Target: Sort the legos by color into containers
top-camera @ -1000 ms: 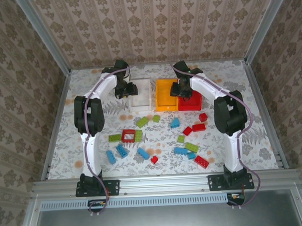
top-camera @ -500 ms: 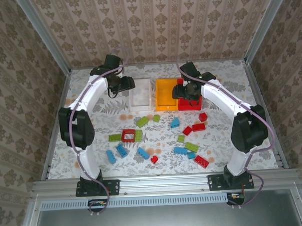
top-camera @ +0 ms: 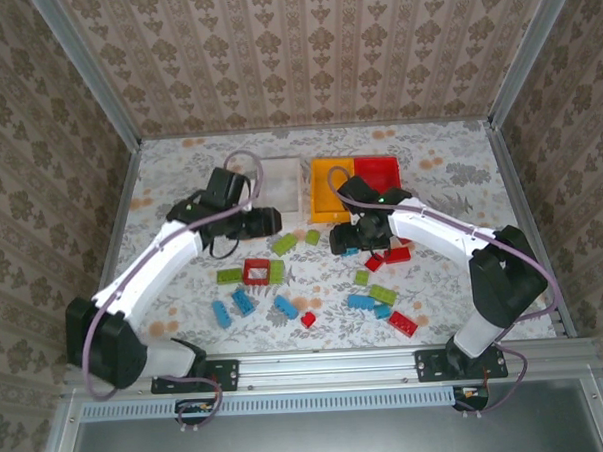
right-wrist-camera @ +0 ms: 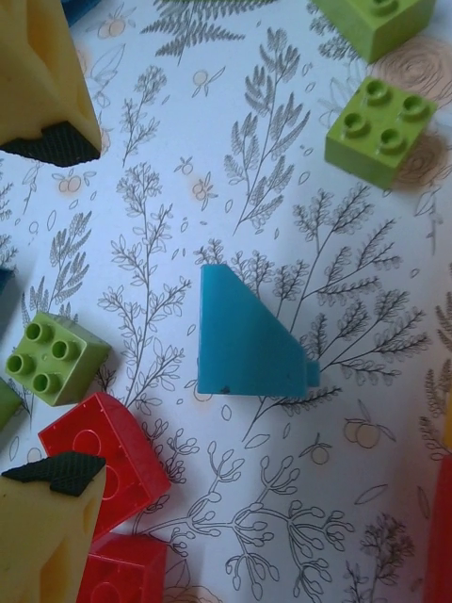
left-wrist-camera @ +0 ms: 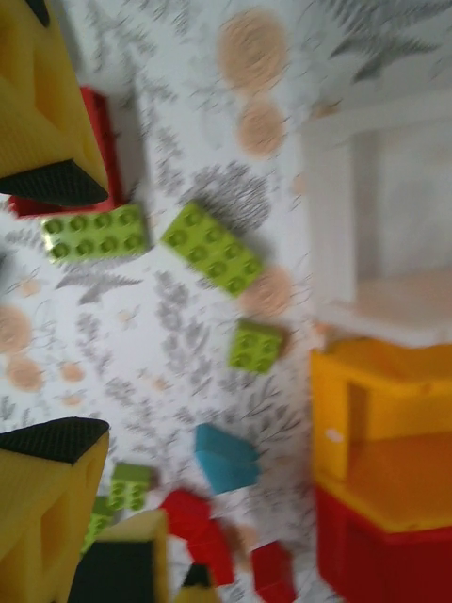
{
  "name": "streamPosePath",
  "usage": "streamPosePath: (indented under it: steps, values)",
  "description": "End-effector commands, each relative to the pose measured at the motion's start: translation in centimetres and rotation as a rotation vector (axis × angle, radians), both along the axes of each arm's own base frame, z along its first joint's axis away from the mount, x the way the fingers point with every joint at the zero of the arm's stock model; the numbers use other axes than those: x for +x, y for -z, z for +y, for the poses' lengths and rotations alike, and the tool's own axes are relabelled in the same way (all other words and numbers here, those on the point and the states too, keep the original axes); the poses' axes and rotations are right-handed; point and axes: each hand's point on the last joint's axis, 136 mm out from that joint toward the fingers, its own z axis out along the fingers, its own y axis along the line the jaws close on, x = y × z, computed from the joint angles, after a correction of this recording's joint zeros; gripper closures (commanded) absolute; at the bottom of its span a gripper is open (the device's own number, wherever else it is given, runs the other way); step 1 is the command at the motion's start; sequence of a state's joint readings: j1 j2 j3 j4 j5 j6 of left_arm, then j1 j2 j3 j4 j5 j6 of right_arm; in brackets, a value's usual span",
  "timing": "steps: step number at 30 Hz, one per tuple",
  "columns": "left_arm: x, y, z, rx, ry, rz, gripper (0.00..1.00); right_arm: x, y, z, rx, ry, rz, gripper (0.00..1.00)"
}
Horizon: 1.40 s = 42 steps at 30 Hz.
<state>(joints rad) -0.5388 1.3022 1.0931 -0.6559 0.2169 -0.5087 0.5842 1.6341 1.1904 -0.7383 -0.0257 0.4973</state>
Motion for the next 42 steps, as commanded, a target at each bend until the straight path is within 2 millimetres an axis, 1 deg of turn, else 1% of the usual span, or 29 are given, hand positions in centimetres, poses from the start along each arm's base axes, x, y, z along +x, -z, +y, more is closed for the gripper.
streamPosePath:
  steps: [1,3,5,9,13,15,21,23,25,27,30,32,34,35,36,38,39,42]
  values:
    - [-1.8,0.3,0.3,-0.034,-0.023,-0.002,0.35,0.0,1.6,-0.1,-0.014,-0.007,0.02,0.15]
    - [-2.6,0.9,0.6,-0.034,-0.034,0.009,0.35,0.3,2.5,0.1,-0.016,-0.008,0.027,0.15]
    - [-2.9,1.2,0.8,-0.033,-0.044,0.015,0.35,0.9,3.3,0.4,-0.013,0.0,0.037,0.15]
    - [-2.9,0.9,0.3,-0.038,-0.031,-0.004,0.35,2.2,4.9,0.9,-0.007,0.03,0.053,0.17]
    - [-3.1,1.0,-0.1,-0.036,-0.018,-0.001,0.35,2.5,6.5,0.7,-0.035,0.042,0.087,0.22]
    - [-3.3,0.8,-0.1,-0.036,-0.014,-0.006,0.35,2.5,6.9,0.6,-0.045,0.04,0.09,0.25]
    - [-3.4,0.6,-0.3,-0.04,-0.01,-0.012,0.35,3.1,7.3,0.4,-0.065,0.026,0.079,0.33]
    - [-3.3,0.7,-0.4,-0.041,-0.006,-0.012,0.35,3.3,7.3,0.6,-0.063,0.02,0.08,0.39]
    - [-3.2,0.6,-0.4,-0.039,-0.003,-0.014,0.35,3.5,6.9,0.6,-0.063,0.02,0.071,0.47]
    - [-3.0,0.4,-0.5,-0.039,0.0,-0.019,0.35,3.6,5.9,0.4,-0.061,0.021,0.039,0.54]
    - [-2.6,-0.4,-1.1,-0.054,0.01,-0.037,0.35,4.1,2.9,-0.6,-0.08,0.034,-0.041,0.56]
    - [-2.1,-1.6,-1.9,-0.087,0.022,-0.063,0.35,4.7,0.4,-2.1,-0.091,0.067,-0.104,0.56]
    - [-1.4,-2.9,-2.8,-0.119,0.031,-0.096,0.35,5.4,-0.8,-3.8,-0.079,0.117,-0.126,0.56]
    - [-1.0,-3.6,-3.5,-0.138,0.04,-0.116,0.35,5.9,-1.1,-4.7,-0.07,0.147,-0.131,0.56]
    - [-0.6,-4.1,-4.0,-0.148,0.046,-0.129,0.35,6.4,-1.3,-5.2,-0.061,0.167,-0.135,0.56]
    - [0.1,-5.4,-5.3,-0.169,0.064,-0.158,0.35,8.0,-1.5,-6.8,-0.047,0.224,-0.137,0.56]
    - [0.5,-5.8,-5.9,-0.175,0.071,-0.169,0.35,8.8,-1.5,-7.2,-0.038,0.244,-0.136,0.57]
    - [1.3,-6.5,-7.7,-0.179,0.103,-0.181,0.35,11.1,-0.9,-8.3,-0.023,0.3,-0.108,0.57]
